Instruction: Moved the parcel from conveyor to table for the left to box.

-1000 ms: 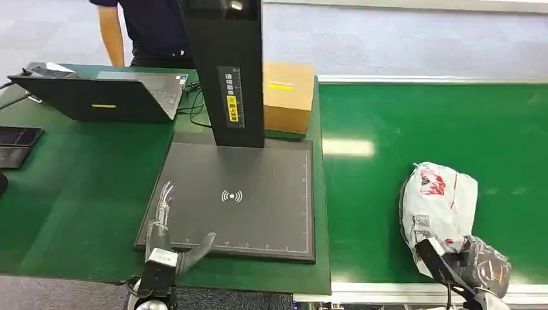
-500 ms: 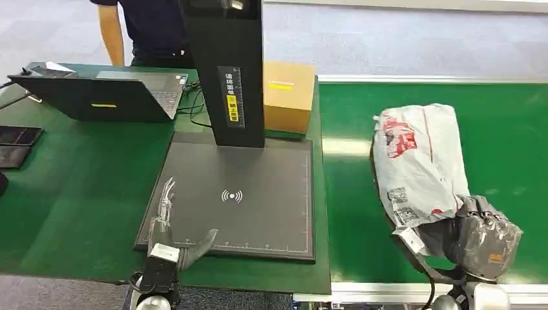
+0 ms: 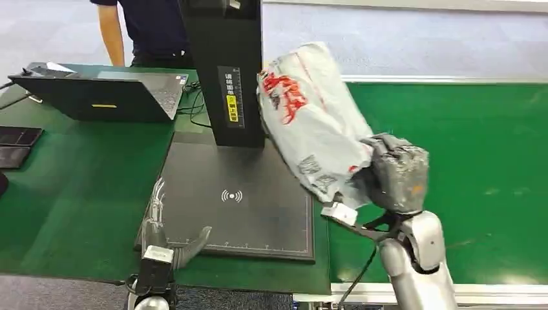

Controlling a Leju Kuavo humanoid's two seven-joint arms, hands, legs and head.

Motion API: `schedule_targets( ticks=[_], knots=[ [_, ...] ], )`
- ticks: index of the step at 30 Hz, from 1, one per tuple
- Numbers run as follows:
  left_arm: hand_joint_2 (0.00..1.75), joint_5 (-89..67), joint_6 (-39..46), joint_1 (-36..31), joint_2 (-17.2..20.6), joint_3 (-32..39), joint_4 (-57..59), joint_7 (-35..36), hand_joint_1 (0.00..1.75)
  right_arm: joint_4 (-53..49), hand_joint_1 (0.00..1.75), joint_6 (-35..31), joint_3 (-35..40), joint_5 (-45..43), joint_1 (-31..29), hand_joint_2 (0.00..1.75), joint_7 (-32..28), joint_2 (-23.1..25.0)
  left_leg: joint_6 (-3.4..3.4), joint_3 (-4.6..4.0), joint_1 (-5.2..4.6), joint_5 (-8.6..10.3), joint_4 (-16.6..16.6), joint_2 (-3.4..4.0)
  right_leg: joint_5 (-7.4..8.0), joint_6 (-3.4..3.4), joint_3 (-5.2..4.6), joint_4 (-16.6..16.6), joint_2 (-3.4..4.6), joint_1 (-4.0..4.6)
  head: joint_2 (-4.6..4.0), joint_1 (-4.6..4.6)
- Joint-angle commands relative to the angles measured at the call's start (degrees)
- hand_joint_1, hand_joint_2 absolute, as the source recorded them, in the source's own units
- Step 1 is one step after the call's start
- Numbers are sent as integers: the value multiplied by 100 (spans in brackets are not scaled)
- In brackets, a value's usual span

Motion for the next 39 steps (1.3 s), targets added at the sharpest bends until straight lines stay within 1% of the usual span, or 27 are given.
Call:
schedule_targets(
  ticks=[1,3,4,7,10,11,13,15,16,17,19,20,21,22,23,24,26,30,31,32,33,34,35,36,37,38,39],
  knots=[
    [175,-13,55,-27,-7,168,18,18,0,1799,168,912,2418,-1016,-1120,175,-453,-350,-12,9,4,-3,-3,44,9,-9,-5,0,41,4,0,0],
    [175,-15,93,-31,2,150,52,18,0,2174,168,803,2670,-1278,-1158,175,-682,-381,-12,11,4,0,-6,40,9,-9,-6,0,38,4,0,0],
    [175,-15,124,-30,19,124,55,18,0,2396,168,897,2876,-1474,-1190,175,-840,-383,-15,11,4,3,-9,37,10,-12,-5,-2,34,4,0,0],
    [175,-28,215,67,43,117,-70,29,0,2905,166,840,3135,-1591,-1304,175,-941,-218,-14,8,5,5,-7,16,4,-11,-3,-2,12,5,0,0],
    [175,-71,295,212,42,130,-282,90,0,3414,166,974,3296,-1782,-1528,175,-928,-66,-19,15,5,3,-12,42,8,-15,-2,-4,37,5,0,0],
    [175,-100,306,236,47,128,-332,133,0,3612,166,1032,3320,-1886,-1613,175,-943,-10,-17,7,4,3,-7,28,5,-13,-7,2,24,4,0,2],
    [175,-161,309,269,73,106,-399,216,0,4116,169,1022,3396,-2165,-1751,175,-1084,61,-14,6,3,1,-5,33,4,-12,-8,4,30,3,0,0],
    [175,-188,337,309,105,84,-425,238,0,4436,171,985,3426,-2314,-1702,175,-1230,135,-16,6,6,2,-5,28,5,-12,-6,2,25,5,0,0],
    [175,-199,359,309,108,69,-429,245,0,4552,166,1007,3438,-2394,-1657,175,-1294,183,-14,6,5,3,-6,15,2,-11,-2,1,13,4,0,0],
    [175,-220,326,280,128,26,-398,256,0,4589,168,972,3456,-2391,-1545,175,-1276,206,-18,8,6,7,-10,18,5,-14,-1,-2,14,5,0,2],
    [175,-226,331,252,130,8,-367,263,0,4631,161,955,3491,-2375,-1475,175,-1277,225,-19,12,7,5,-14,11,3,-15,5,-6,8,7,0,-2],
    [175,-246,328,230,155,-28,-349,275,0,4707,147,989,3519,-2370,-1442,175,-1262,240,-21,12,5,7,-16,9,2,-16,4,-6,5,5,0,0],
    [175,-247,328,221,156,-30,-344,278,0,4713,127,976,3524,-2362,-1428,175,-1261,235,-16,4,5,5,-8,0,-1,-13,-1,0,-3,4,0,2],
    [175,-255,341,233,159,-37,-365,285,0,4821,45,1038,3556,-2347,-1440,175,-1212,236,-21,8,5,7,-13,3,-1,-17,2,-2,-1,5,0,0],
    [175,-265,343,242,168,-47,-381,303,0,4879,9,1076,3595,-2280,-1467,175,-1115,230,-15,4,3,4,-8,2,-2,-12,-3,1,0,3,0,0],
    [175,-265,343,242,168,-47,-381,303,0,4879,0,1076,3595,-2280,-1467,175,-1115,230,-19,6,6,4,-10,7,0,-15,-2,-1,4,6,0,0],
    [175,-285,346,313,169,-31,-506,351,0,5032,0,1255,3670,-2119,-1572,175,-856,285,-15,1,4,4,-6,3,-1,-12,-7,2,0,3,0,2],
    [175,-335,310,399,137,33,-679,429,0,4924,0,1379,3697,-1917,-1611,175,-549,342,-17,-3,4,3,-2,14,0,-14,-15,7,11,4,0,0],
    [175,-387,287,444,99,85,-744,445,0,4792,0,1409,3628,-1733,-1568,175,-274,318,-22,-1,4,5,-5,18,2,-18,-14,6,14,4,0,0],
    [175,-419,262,474,79,111,-779,432,0,4666,0,1376,3544,-1590,-1515,175,-100,279,-15,-7,4,3,0,8,-1,-12,-16,8,6,3,0,2],
    [175,-419,262,480,79,112,-780,432,0,4662,0,1381,3536,-1594,-1514,175,-104,263,-18,-6,4,4,-1,9,-1,-14,-15,8,5,4,0,0],
    [175,-454,225,500,50,133,-815,404,0,4406,0,1163,3411,-1347,-1402,175,96,177,-22,-1,5,4,-4,14,0,-18,-12,7,10,5,0,-2],
    [175,-495,191,489,34,144,-827,384,0,4088,0,916,3240,-1307,-1240,175,93,111,-23,6,5,7,-9,11,2,-19,-6,2,6,4,0,2],
    [175,-506,178,479,22,151,-829,384,0,3937,0,918,3189,-1307,-1173,175,100,59,-15,4,3,6,-3,2,-2,-12,-5,5,-1,3,0,2],
    [175,-534,145,443,13,156,-818,364,0,3443,0,638,2916,-1621,-914,175,-226,20,-19,3,5,12,-7,-16,-2,-16,-1,1,-21,5,0,0],
    [175,-555,128,405,6,162,-799,354,0,3062,0,405,2684,-1880,-716,175,-458,25,-21,9,7,11,-6,-14,-1,-17,3,0,-19,6,0,0],
    [175,-567,129,368,-9,177,-764,347,0,2685,0,341,2552,-1971,-542,175,-544,-34,-23,8,8,15,-7,-15,2,-19,1,-2,-21,8,0,0]
  ],
)
